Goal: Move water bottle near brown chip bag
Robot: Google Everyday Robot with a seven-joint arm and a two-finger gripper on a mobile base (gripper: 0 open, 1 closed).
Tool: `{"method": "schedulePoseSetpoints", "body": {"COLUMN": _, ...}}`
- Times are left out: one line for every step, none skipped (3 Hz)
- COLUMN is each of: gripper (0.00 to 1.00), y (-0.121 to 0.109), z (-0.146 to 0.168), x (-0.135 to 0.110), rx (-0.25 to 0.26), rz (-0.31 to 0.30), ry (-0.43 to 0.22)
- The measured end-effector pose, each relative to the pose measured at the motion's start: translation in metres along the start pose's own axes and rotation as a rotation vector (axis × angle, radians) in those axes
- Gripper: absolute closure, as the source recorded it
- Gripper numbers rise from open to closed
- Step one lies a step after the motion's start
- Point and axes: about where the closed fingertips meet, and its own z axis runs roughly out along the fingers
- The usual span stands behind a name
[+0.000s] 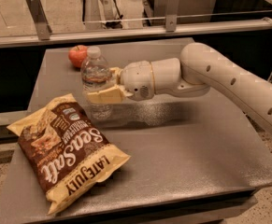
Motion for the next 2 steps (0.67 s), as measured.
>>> {"method": "schedulePoseSetpoints", "body": {"gripper": 0.79, "y": 0.0021, "z": 0.0008, "x": 0.0025, "rx": -0.013, "rz": 0.010, "ry": 0.005}}
{"method": "schedulePoseSetpoints", "body": {"gripper": 0.55, "y": 0.0023, "z": 0.0004, "x": -0.0003, "rx": -0.013, "rz": 0.010, "ry": 0.005}}
